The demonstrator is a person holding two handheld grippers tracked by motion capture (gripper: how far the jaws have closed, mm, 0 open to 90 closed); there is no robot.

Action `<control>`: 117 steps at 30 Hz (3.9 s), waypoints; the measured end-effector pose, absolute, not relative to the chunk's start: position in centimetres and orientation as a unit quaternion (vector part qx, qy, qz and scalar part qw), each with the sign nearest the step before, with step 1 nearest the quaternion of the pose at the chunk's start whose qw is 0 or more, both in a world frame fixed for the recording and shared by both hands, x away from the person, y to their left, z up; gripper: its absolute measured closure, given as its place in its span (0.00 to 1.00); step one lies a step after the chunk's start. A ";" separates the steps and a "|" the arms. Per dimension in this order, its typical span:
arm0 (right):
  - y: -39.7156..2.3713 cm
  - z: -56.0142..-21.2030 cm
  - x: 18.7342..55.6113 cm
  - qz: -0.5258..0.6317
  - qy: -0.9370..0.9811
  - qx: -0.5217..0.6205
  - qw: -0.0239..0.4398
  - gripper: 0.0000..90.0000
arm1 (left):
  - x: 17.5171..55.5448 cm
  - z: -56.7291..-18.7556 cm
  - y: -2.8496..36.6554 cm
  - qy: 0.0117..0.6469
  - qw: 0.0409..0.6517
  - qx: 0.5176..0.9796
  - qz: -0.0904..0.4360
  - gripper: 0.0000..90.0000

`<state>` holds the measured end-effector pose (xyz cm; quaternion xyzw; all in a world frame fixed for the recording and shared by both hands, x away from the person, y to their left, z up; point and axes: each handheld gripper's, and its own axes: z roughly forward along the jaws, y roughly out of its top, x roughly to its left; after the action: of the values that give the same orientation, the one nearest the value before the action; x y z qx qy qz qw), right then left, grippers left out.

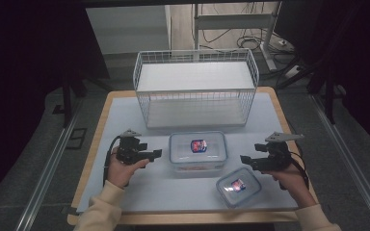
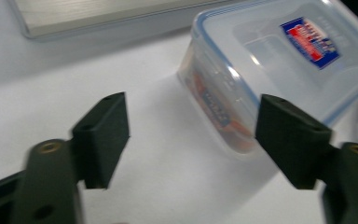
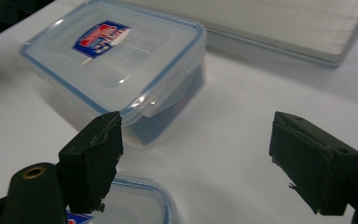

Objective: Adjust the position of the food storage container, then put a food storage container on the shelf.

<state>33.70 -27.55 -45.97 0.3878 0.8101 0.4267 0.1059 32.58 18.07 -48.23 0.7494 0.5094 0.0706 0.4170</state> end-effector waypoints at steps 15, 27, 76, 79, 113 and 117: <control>-25.2 -44.6 34.1 0.456 0.804 0.375 0.068 0.17 | 33.8 -47.4 16.5 0.498 0.453 0.740 0.004 0.18; -22.4 -43.9 35.5 0.466 0.803 0.369 0.040 0.16 | 36.3 -49.4 15.8 0.509 0.458 0.724 -0.075 0.15; -22.0 -48.4 40.5 0.399 0.789 0.448 -0.134 0.40 | 35.7 -50.8 14.7 0.490 0.465 0.728 -0.116 0.38; -22.3 -48.5 40.3 0.409 0.782 0.452 -0.134 0.42 | 35.5 -50.8 14.8 0.489 0.468 0.727 -0.116 0.41; -22.6 -47.6 39.1 0.428 0.778 0.445 -0.112 0.54 | 34.8 -50.2 15.9 0.484 0.493 0.715 -0.111 0.56; -22.6 -47.6 39.1 0.430 0.777 0.446 -0.114 0.54 | 34.8 -50.2 15.9 0.485 0.494 0.713 -0.112 0.57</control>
<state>39.11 -22.61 -47.63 0.4463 0.7766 0.4300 -0.1135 34.82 15.87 -50.23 0.7132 0.4850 -0.1116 0.4935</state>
